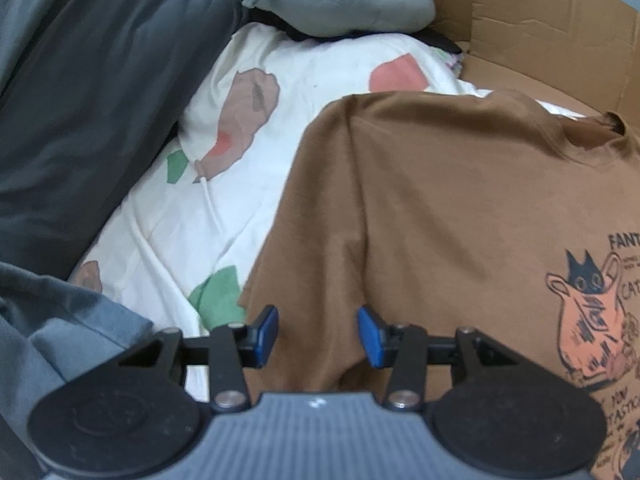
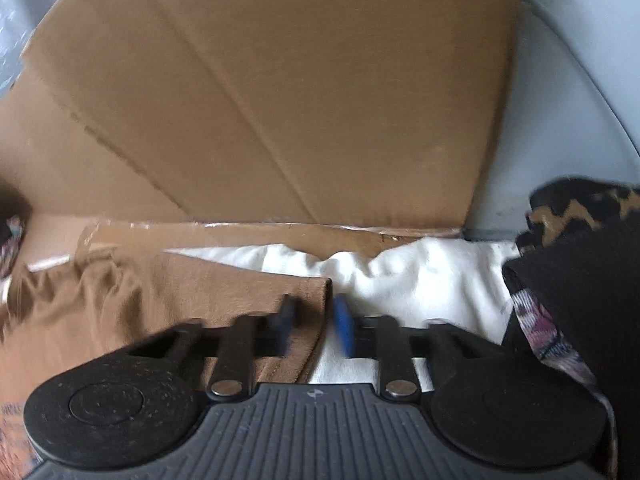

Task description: Fold clothes

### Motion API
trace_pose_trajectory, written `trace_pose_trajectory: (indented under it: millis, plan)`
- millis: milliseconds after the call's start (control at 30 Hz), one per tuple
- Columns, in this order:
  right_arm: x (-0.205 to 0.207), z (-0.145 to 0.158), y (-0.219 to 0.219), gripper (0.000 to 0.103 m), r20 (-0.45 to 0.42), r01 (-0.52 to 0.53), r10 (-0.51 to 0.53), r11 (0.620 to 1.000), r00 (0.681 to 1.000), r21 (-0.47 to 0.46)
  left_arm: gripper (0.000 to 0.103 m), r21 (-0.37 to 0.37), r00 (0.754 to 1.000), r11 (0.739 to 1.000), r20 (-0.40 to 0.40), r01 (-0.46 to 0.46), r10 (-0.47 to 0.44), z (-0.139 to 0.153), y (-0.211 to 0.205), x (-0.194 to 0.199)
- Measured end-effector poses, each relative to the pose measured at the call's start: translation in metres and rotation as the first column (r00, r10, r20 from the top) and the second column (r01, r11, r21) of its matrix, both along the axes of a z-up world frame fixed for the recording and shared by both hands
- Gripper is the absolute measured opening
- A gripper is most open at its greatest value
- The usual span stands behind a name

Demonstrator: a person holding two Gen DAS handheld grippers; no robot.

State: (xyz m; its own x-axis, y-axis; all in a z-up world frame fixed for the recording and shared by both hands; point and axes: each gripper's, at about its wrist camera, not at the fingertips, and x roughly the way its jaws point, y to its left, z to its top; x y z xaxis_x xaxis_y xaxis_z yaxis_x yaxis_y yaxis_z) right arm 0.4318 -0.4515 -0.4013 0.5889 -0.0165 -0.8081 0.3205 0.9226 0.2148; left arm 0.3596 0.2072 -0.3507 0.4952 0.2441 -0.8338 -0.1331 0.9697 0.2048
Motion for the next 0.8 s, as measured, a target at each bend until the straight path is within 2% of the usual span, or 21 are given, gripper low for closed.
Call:
trace_pose_trajectory:
  millis: [33,67,333,500,633,733,800]
  plan:
    - [0.0,0.003,0.0,0.002,0.006,-0.009,0.009,1.0,1.0,-0.009,0.047,-0.006,1.0,1.0,-0.003,-0.016,0.016,-0.001,0.004,0.002]
    - [0.0,0.006,0.0,0.001,0.013,-0.017,0.018,1.0,1.0,-0.017,0.047,-0.013,1.0,0.999,-0.005,-0.031,0.03,-0.001,0.007,0.004]
    - [0.01,0.033,-0.006,0.0,0.068,-0.029,0.034,0.996,0.997,-0.086,0.048,-0.019,0.999,0.999,-0.024,-0.041,0.04,-0.006,0.021,0.02]
    - [0.024,0.026,-0.011,0.0,0.048,0.018,-0.012,0.992,0.999,-0.124,0.048,-0.018,0.999,1.0,-0.026,-0.023,0.022,-0.011,0.026,0.034]
    - [0.031,0.016,-0.011,0.0,0.017,0.028,-0.025,0.987,1.0,-0.158,0.048,-0.041,0.998,0.998,-0.033,-0.046,0.045,-0.009,0.032,0.045]
    - [0.035,0.012,-0.016,0.001,0.01,0.035,-0.034,0.99,0.999,-0.138,0.048,-0.028,0.999,0.999,-0.041,-0.025,0.024,-0.004,0.03,0.049]
    - [0.027,0.016,-0.024,0.003,0.029,0.102,-0.1,0.991,0.995,-0.084,0.048,-0.035,0.999,0.999,-0.044,-0.016,0.014,-0.001,0.03,0.052]
